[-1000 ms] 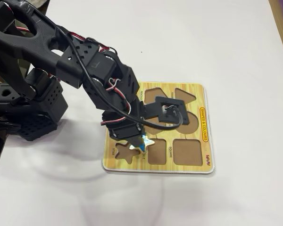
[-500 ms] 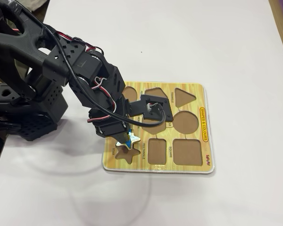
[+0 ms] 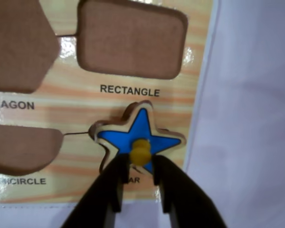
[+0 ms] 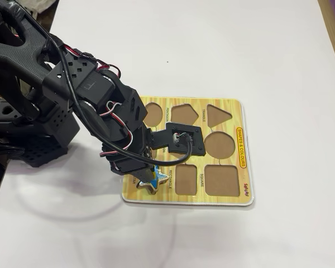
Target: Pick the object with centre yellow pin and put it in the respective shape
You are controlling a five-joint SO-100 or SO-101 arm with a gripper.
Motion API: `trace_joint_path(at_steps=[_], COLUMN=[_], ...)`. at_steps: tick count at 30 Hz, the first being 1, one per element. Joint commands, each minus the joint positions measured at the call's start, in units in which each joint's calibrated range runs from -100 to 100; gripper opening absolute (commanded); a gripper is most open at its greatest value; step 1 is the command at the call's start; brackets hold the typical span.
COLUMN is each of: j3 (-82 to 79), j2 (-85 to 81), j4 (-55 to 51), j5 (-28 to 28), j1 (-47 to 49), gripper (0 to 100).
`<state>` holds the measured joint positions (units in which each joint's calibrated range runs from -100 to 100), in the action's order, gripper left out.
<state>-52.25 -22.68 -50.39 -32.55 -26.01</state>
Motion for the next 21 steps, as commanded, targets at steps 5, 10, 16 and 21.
trace_joint_path(at_steps=[5,10,16,21], j3=[0.5,0.5,0.2,0.2], j2=[1.8,2.9,3.0,3.0], j4=[0.8,0.8,0.9,3.1], j5=[0.1,0.1,0.1,0.1], j1=[-0.5,-0.5,-0.5,-0.6], gripper=[4,4,4,4])
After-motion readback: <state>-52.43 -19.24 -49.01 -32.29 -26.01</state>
